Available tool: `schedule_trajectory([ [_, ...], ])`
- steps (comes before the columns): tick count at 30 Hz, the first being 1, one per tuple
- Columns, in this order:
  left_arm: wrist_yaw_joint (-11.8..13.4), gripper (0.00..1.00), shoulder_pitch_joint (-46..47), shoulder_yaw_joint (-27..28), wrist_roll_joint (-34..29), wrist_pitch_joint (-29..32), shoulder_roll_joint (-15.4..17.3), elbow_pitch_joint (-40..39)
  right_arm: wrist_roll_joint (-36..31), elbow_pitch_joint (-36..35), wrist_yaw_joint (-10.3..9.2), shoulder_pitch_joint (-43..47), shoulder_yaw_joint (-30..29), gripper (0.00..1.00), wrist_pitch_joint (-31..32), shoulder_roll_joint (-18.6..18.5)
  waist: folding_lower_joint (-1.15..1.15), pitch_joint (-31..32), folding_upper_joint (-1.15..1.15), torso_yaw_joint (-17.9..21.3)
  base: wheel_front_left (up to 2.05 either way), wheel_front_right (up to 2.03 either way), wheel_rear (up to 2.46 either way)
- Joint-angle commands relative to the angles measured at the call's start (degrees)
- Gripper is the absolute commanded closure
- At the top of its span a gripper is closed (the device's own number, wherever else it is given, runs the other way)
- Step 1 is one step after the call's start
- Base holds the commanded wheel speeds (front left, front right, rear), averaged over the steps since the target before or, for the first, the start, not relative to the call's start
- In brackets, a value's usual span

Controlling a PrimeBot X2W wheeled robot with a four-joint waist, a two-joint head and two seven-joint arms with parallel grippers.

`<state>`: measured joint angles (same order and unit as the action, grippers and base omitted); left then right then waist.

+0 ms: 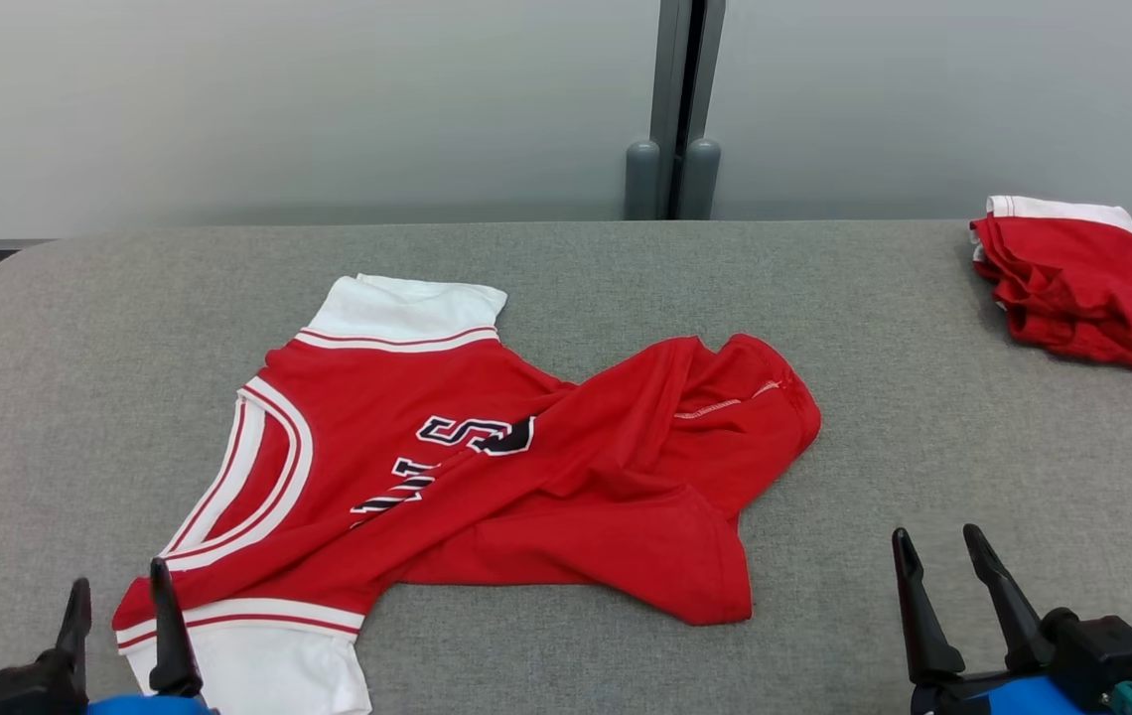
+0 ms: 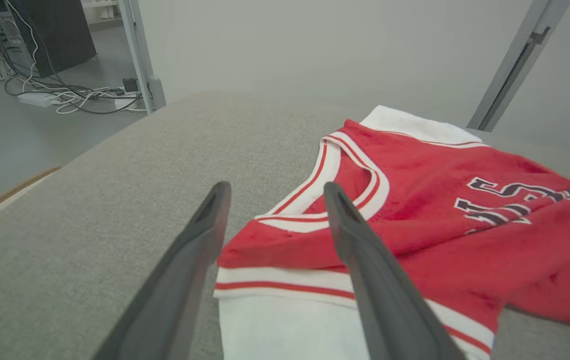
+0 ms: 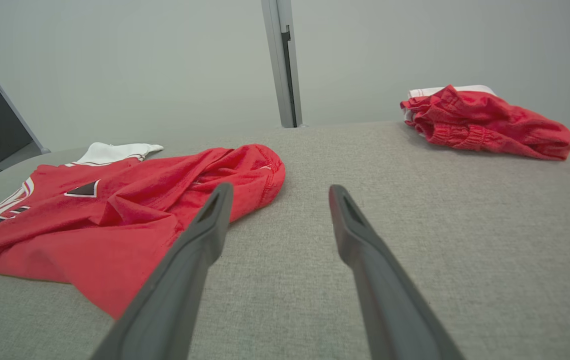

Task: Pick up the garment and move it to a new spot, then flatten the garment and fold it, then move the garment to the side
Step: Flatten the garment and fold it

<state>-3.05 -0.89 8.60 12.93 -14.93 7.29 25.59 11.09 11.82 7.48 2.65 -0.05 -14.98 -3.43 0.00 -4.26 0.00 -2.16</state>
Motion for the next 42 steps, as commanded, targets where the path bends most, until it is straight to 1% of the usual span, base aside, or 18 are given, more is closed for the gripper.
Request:
schedule_trajectory([
  [1,0.25,0.0,-0.68,0.48,-0.93,-0.27,-0.48,-3.48,0.18,0.0,0.02,0.6,0.24,0.0,-0.29,-0.25,0.0,-0.05,0.0,-0.21,0.0,0.0,0.0],
  [3,0.09,0.0,-1.54,0.91,-1.78,-0.28,-1.31,-7.73,0.22,-0.22,0.03,0.2,0.45,0.0,-0.29,-0.23,0.0,-0.19,0.0,-0.46,0.0,0.0,0.0],
  [7,-1.04,0.0,-2.31,0.63,-2.93,-0.3,-3.06,-15.09,0.37,-0.26,0.03,-1.01,1.37,0.0,-0.29,-0.37,0.0,-0.55,0.0,-0.84,0.0,0.0,0.0],
  [12,-1.47,0.0,-2.91,-0.42,-3.91,-0.3,-4.12,-19.72,0.87,0.52,0.03,-2.0,3.52,0.0,-0.29,-0.53,0.0,-0.8,0.0,-1.01,0.0,0.0,0.0],
  [22,-1.53,0.0,-2.52,-2.25,-3.69,-0.3,-4.41,-20.91,1.58,2.51,0.03,-4.15,7.2,0.0,-0.29,-0.9,0.0,-1.19,0.0,-1.43,0.0,0.0,0.0],
  [24,-1.67,0.0,-2.42,-3.02,-4.14,-0.31,-4.43,-20.85,1.64,3.21,0.03,-5.43,8.47,0.0,-0.29,-1.12,0.0,-1.37,0.0,-1.55,0.0,0.0,0.0],
  [28,-1.13,0.0,-1.7,-4.12,-3.93,-0.31,-4.42,-21.03,1.63,5.17,0.02,-10.58,11.34,0.0,-0.29,-1.73,0.0,-2.01,0.0,-1.84,0.0,0.0,0.0],
  [31,-1.04,0.0,-1.0,-5.03,-3.73,-0.31,-4.42,-20.89,1.64,7.73,0.02,-15.61,13.39,0.0,-0.19,-2.26,0.0,-2.57,0.0,-2.32,0.0,0.0,0.0],
  [34,-0.78,0.0,-0.67,-6.33,-3.53,-0.31,-4.42,-20.99,1.74,11.66,0.02,-21.0,14.64,0.0,1.48,-2.86,0.0,-3.2,0.0,-3.11,0.0,0.0,0.0],
  [42,-0.91,0.0,1.49,-8.56,-2.42,-0.31,-4.43,-19.91,3.65,24.6,0.02,-32.0,17.14,0.0,5.72,-4.31,0.0,-5.56,0.0,-6.28,0.0,0.0,0.0],
])
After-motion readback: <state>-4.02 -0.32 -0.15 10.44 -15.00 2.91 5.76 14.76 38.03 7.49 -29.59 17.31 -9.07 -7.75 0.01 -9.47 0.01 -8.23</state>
